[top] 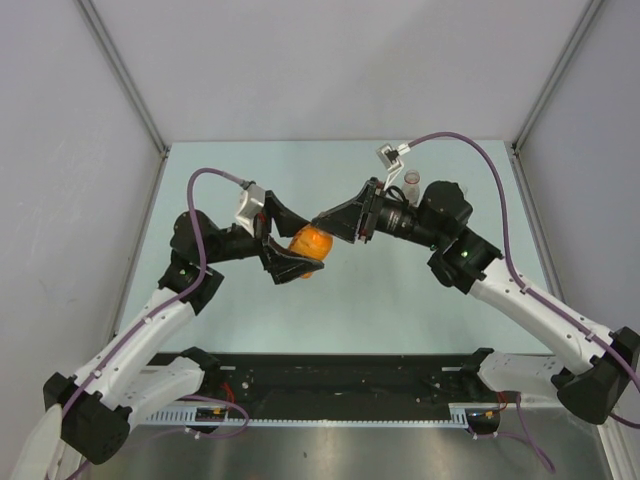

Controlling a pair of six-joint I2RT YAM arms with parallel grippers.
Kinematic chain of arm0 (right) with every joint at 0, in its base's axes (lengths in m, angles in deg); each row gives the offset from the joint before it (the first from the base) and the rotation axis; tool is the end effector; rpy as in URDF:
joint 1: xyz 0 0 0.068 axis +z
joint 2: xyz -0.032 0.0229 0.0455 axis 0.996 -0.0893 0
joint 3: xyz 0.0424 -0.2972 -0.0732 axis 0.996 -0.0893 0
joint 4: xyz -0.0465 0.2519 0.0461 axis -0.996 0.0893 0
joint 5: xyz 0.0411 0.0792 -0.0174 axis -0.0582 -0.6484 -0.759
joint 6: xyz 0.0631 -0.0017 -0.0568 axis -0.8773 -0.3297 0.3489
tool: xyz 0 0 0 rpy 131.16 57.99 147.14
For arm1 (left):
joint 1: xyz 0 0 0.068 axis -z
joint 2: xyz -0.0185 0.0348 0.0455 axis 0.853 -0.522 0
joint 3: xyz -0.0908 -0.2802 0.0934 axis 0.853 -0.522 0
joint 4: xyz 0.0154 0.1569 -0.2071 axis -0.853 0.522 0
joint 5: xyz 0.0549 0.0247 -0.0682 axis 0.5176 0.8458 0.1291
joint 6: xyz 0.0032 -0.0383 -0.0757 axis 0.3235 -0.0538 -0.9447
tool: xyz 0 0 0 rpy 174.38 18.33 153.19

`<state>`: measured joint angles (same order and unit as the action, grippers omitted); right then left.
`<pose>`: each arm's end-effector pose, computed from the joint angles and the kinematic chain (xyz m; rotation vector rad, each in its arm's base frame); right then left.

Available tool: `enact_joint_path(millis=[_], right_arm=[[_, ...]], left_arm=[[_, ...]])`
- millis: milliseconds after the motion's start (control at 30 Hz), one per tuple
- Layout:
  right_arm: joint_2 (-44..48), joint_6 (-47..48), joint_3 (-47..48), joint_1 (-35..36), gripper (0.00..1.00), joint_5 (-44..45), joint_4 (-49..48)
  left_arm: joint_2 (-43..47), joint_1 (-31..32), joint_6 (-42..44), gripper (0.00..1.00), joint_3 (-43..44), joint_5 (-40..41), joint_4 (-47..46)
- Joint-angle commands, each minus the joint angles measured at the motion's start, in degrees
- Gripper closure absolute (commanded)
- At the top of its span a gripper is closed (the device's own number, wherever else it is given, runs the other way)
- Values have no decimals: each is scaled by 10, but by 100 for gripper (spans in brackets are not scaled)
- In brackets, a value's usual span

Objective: Unscrew the bottle caps

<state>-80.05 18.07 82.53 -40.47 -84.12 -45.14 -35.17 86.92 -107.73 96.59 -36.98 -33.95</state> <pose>0.1778 0.2209 0.4626 -0.4493 1.6100 1.5371 0.1502 -0.1504 0.4062 0.9158 1.3132 -1.3710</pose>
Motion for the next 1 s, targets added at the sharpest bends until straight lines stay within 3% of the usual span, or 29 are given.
enact_joint_path(millis=[0,533,600,833,967], right_arm=[[2,7,2,9,100,-4,-34],[14,32,2,28,100,38,-62],[12,38,2,31,100,40,-64],[26,95,2,65,100,99,-33],[25,112,2,79,100,115,-16]], left_arm=[[-3,4,-9,6,21,-24,-37],[-18,25,0,3,21,-40,-12],[-16,26,2,6,21,-40,-14],[-20,26,5,42,20,-32,-9],[-25,26,0,50,23,-36,-15]])
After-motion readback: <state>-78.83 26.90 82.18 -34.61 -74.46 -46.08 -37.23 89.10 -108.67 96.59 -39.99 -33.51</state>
